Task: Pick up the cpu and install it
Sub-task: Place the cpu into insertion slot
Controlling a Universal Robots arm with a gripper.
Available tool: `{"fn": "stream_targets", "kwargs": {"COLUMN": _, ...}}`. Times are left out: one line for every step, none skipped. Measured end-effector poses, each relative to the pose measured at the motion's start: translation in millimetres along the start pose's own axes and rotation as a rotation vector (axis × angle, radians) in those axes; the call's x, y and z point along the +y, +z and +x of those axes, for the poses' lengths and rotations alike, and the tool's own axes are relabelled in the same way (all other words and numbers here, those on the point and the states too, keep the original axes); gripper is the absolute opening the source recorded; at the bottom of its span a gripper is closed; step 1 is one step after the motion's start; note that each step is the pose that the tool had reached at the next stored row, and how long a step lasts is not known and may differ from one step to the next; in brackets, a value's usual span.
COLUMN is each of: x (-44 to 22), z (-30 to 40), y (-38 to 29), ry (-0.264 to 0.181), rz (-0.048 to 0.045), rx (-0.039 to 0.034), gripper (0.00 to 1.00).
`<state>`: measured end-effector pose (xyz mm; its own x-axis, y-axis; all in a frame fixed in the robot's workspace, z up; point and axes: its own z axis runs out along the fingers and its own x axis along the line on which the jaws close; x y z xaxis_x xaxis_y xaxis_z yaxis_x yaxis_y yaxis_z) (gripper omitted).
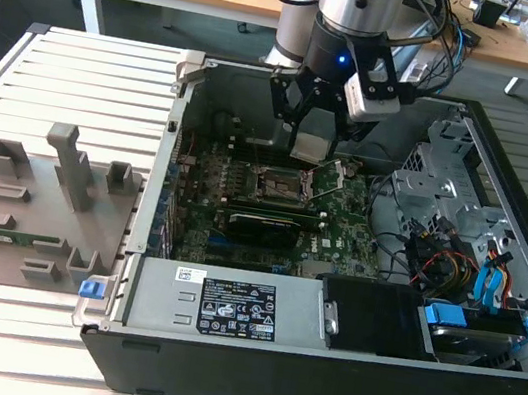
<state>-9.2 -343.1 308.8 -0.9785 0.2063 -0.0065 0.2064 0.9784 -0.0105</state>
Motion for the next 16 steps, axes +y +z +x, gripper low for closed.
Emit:
{"fn": "stream_targets", "kwargs": {"x": 0.0, "z": 0.0, "y": 0.0, "ry": 0.009, "rz": 0.0004, "rx": 0.0000, "gripper": 0.55}}
{"fn": "stream_targets", "kwargs": {"x": 0.0, "z": 0.0, "y": 0.0, "ry": 0.021, "rz": 0.0006, "rx": 0.0001, "gripper": 0.55}}
{"fn": "stream_targets", "kwargs": {"x": 0.0, "z": 0.0, "y": 0.0, "ry": 0.035, "rz": 0.0008, "rx": 0.0003, "gripper": 0.55}}
{"fn": "stream_targets", "kwargs": {"x": 0.0, "z": 0.0, "y": 0.0, "ry": 0.055, "rz": 0.0011, "rx": 0.0004, "gripper": 0.55}}
{"fn": "stream_targets", "kwargs": {"x": 0.0, "z": 0.0, "y": 0.0, "ry": 0.071, "rz": 0.0014, "rx": 0.0006, "gripper": 0.55}}
{"fn": "stream_targets", "kwargs": {"x": 0.0, "z": 0.0, "y": 0.0, "ry": 0.094, "rz": 0.0015, "rx": 0.0008, "gripper": 0.55}}
{"fn": "stream_targets", "kwargs": {"x": 0.0, "z": 0.0, "y": 0.0, "ry": 0.129, "rz": 0.0021, "rx": 0.0011, "gripper": 0.55}}
{"fn": "stream_targets", "kwargs": {"x": 0.0, "z": 0.0, "y": 0.0, "ry": 0.149, "rz": 0.0023, "rx": 0.0013, "gripper": 0.55}}
{"fn": "stream_targets", "kwargs": {"x": 0.0, "z": 0.0, "y": 0.0, "ry": 0.170, "rz": 0.0025, "rx": 0.0015, "gripper": 0.55}}
{"fn": "stream_targets", "kwargs": {"x": 0.1, "z": -0.1, "y": 0.1, "ry": 0.195, "rz": 0.0044, "rx": 0.0012, "gripper": 0.55}}
{"fn": "stream_targets", "kwargs": {"x": 0.1, "z": 0.0, "y": 0.0, "ry": 0.210, "rz": 0.0100, "rx": -0.0002, "gripper": 0.55}}
{"fn": "stream_targets", "kwargs": {"x": 0.0, "z": 0.0, "y": 0.1, "ry": 0.225, "rz": 0.0218, "rx": -0.0038, "gripper": 0.55}}
{"fn": "stream_targets", "kwargs": {"x": 0.0, "z": -0.1, "y": 0.1, "ry": 0.231, "rz": 0.0247, "rx": -0.0047, "gripper": 0.55}}
{"fn": "stream_targets", "kwargs": {"x": 0.0, "z": -0.1, "y": 0.0, "ry": 0.240, "rz": 0.0255, "rx": -0.0047, "gripper": 0.55}}
{"fn": "stream_targets", "kwargs": {"x": 0.0, "z": 0.0, "y": 0.1, "ry": 0.253, "rz": 0.0257, "rx": -0.0044, "gripper": 0.55}}
{"fn": "stream_targets", "kwargs": {"x": 0.0, "z": 0.0, "y": 0.1, "ry": 0.268, "rz": 0.0259, "rx": -0.0041, "gripper": 0.55}}
